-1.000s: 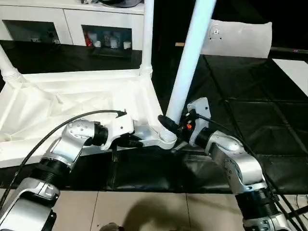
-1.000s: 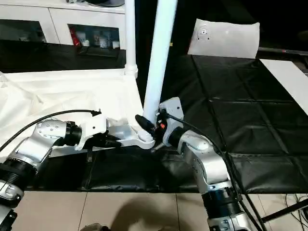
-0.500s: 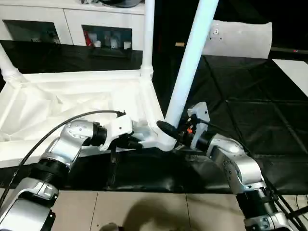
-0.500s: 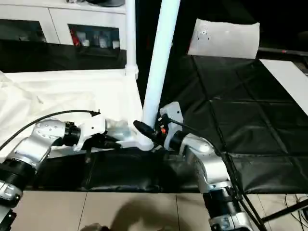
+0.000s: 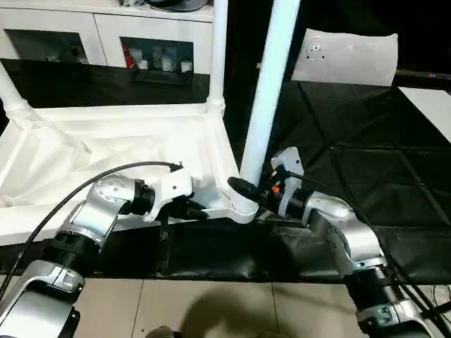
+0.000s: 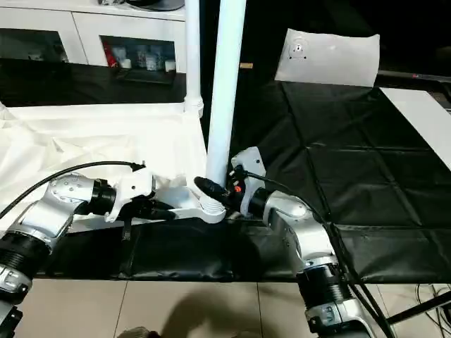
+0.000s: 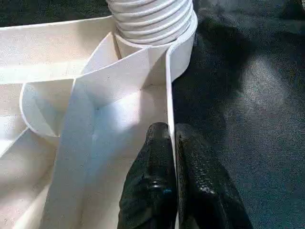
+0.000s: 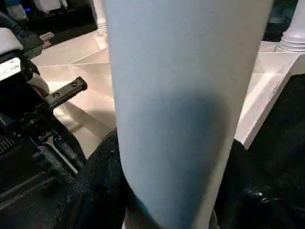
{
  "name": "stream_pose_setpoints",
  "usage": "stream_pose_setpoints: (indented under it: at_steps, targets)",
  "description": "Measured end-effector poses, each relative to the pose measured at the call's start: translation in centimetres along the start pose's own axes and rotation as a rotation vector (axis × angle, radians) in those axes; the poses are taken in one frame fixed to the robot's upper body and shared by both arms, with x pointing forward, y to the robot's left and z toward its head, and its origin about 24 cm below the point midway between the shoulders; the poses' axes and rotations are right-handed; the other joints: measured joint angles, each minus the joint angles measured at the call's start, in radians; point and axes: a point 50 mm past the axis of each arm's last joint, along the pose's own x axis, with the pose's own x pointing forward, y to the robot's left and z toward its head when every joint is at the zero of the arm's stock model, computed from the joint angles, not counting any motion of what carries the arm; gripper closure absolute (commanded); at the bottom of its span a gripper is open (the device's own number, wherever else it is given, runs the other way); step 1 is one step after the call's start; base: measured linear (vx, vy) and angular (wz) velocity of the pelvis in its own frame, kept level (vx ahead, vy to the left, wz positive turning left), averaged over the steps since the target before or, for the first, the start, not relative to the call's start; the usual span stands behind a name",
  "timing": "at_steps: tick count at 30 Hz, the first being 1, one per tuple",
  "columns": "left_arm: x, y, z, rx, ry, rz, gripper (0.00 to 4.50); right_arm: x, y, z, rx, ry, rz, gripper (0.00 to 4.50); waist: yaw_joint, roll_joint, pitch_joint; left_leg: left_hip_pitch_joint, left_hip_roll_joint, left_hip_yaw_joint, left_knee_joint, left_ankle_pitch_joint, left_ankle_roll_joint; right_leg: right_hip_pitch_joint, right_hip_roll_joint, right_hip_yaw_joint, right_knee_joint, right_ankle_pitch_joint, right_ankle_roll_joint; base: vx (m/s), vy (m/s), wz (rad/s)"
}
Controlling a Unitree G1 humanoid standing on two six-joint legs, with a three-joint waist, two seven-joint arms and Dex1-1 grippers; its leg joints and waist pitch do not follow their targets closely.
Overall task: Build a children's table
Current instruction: Insert table leg to table base
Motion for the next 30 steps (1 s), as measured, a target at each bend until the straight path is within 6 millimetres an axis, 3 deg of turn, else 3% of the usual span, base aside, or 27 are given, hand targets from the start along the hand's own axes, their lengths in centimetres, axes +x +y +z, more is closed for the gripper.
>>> stream_pose_setpoints:
  at_steps: [8,19,30]
  targets:
    - [0.1,0.0,0.0,-0.003,-0.003,0.001,4.5,-0.4,-0.6,-0.9,0.179,-0.081,-0.052,2.57,0.003,0.001,0.0,0.0,0.0,0.0,0.0,0.0,0.0,0.0,0.0,0.0,0.0,0.0,0.0,0.0,0.0,0.0]
    - [0.8,0.0,0.0,-0.021,-0.014,0.015,4.5,-2.0,-0.2,-2.7,0.196,-0.183,-0.119,2.58,0.014,0.014,-0.007,0.001,0.0,0.0,0.0,0.0,0.0,0.001,0.0,0.0,-0.001,0.0,0.0,0.0,0.0,0.0]
    - [1.1,-0.1,-0.1,-0.021,-0.023,0.008,4.5,-3.1,0.8,-3.0,-0.024,-0.134,-0.09,2.58,0.021,0.024,-0.011,0.001,0.0,0.0,-0.002,0.0,0.0,0.001,0.0,0.0,-0.002,0.0,0.0,0.0,0.0,0.0]
